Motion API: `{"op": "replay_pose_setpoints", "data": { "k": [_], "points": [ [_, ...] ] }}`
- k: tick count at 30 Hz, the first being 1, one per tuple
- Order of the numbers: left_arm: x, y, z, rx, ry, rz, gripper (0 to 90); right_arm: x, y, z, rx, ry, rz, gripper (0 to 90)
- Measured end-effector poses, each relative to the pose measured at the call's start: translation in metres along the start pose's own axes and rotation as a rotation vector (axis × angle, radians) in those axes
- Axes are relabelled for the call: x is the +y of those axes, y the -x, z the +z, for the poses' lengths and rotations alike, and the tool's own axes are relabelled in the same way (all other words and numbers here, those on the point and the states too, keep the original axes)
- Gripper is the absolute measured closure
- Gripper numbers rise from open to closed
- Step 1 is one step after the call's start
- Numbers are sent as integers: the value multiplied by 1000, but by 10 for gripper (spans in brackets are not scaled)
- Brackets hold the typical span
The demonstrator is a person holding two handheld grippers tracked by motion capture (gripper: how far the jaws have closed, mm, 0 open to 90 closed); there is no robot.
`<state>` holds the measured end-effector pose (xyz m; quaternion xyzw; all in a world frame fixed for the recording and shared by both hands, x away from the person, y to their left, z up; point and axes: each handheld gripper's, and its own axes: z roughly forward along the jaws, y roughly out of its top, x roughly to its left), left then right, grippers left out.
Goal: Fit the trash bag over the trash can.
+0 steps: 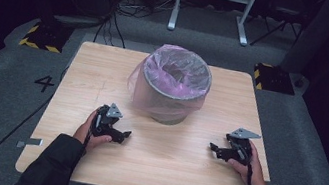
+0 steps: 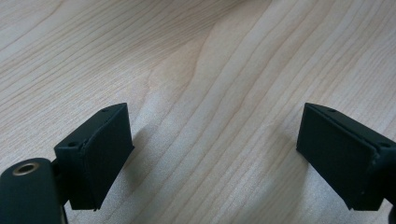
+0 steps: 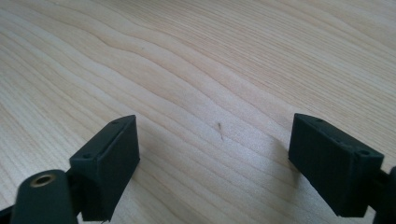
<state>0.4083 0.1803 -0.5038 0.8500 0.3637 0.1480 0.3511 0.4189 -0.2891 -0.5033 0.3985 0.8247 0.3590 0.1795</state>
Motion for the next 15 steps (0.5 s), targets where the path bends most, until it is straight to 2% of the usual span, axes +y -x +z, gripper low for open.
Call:
{"op": "replay_pose_setpoints", "data": {
  "k": [15],
  "points": [
    [1,0,1,-2,-2,1,95,0,0,0,-1,0,0,159]
  ]
}}
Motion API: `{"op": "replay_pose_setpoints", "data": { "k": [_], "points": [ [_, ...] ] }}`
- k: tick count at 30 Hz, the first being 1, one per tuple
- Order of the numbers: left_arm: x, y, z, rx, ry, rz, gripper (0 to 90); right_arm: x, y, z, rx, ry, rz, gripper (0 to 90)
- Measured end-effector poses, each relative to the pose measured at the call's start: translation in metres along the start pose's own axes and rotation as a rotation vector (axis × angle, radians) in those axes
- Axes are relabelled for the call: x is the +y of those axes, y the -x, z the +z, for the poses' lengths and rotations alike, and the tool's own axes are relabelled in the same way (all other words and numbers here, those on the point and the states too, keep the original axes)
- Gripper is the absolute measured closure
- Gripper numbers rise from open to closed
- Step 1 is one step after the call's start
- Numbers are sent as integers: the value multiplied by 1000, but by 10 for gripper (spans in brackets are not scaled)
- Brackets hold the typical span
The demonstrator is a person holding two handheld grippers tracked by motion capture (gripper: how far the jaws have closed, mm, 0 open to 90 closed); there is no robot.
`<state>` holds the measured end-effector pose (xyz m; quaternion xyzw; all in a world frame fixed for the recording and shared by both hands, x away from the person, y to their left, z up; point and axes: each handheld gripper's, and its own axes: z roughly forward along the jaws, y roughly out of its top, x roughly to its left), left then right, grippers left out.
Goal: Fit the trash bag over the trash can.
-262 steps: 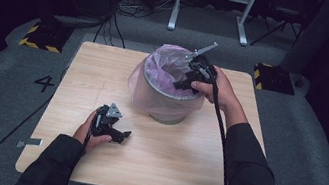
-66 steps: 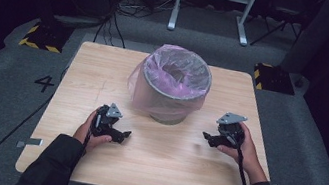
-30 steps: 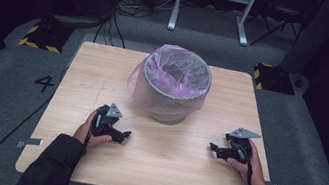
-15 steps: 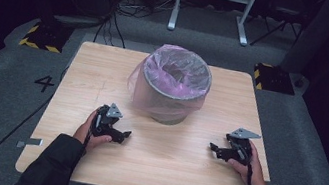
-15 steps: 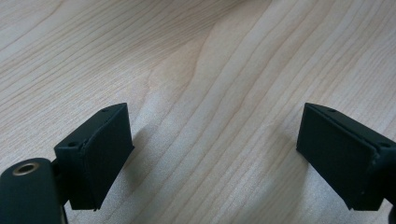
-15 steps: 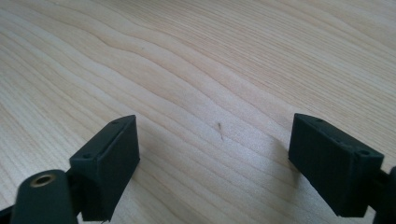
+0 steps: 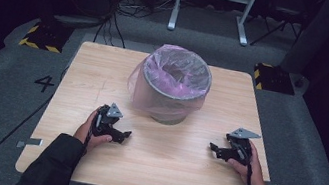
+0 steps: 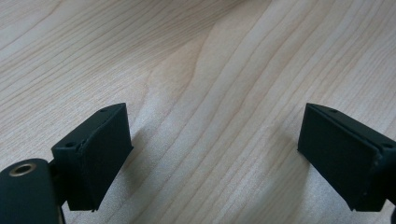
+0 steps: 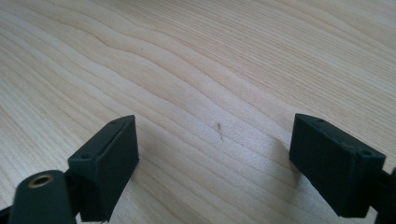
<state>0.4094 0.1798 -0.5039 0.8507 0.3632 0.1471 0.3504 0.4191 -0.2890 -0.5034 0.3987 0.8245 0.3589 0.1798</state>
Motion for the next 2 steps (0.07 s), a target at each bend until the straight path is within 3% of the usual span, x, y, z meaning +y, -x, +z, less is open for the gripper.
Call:
{"op": "replay_pose_setpoints", "data": {
  "k": [2],
  "points": [
    [0,0,0,0,-1,1,94,0,0,0,1,0,0,159]
  ]
}}
